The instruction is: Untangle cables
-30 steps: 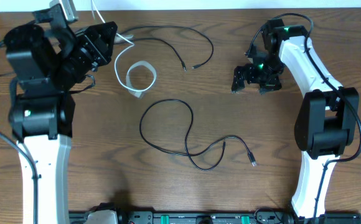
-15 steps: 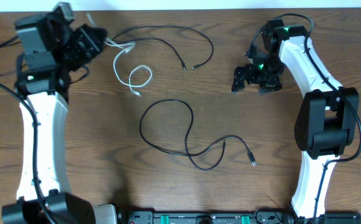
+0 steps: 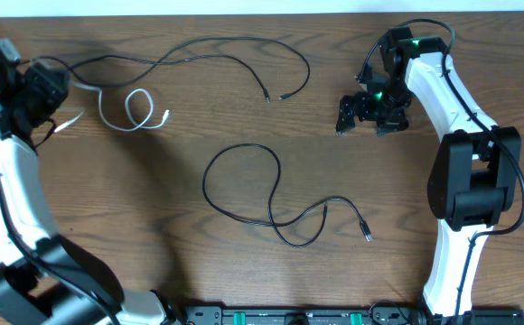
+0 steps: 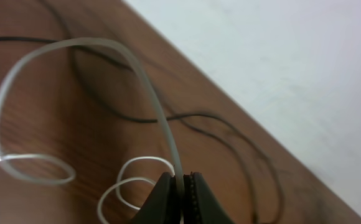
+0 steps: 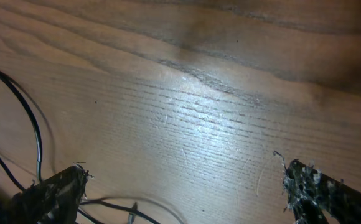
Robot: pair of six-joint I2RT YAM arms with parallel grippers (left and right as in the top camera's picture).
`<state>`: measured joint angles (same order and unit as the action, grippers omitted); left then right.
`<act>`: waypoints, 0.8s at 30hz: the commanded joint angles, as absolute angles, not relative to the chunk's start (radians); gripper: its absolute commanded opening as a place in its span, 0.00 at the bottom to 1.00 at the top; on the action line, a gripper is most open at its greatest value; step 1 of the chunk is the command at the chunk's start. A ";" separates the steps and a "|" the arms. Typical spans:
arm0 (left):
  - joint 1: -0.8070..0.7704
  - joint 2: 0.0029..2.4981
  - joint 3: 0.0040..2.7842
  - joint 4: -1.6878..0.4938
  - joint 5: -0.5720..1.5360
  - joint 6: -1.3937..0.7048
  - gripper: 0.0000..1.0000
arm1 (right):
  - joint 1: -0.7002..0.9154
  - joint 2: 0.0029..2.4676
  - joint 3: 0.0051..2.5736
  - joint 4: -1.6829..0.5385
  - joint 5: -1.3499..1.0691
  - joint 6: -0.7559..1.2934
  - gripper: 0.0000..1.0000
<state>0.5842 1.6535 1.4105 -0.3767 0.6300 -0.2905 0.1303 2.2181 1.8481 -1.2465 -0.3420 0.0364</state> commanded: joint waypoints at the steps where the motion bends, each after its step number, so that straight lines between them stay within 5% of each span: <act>1: 0.646 1.733 1.423 -0.355 0.626 -0.213 0.07 | 0.139 2.211 1.843 -1.245 -0.350 0.021 0.99; 6: 0.713 1.832 1.423 -0.294 0.435 -0.166 0.07 | 0.139 2.211 1.843 -1.245 -0.344 0.021 0.99; 24: 0.751 2.008 1.423 -0.050 0.292 0.097 0.08 | 0.140 2.211 1.843 -1.236 -0.343 0.040 0.99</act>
<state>0.7460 1.9583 1.4105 -0.0574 0.3302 0.0486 0.1307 2.2181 1.8481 -1.2366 -0.3408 0.0376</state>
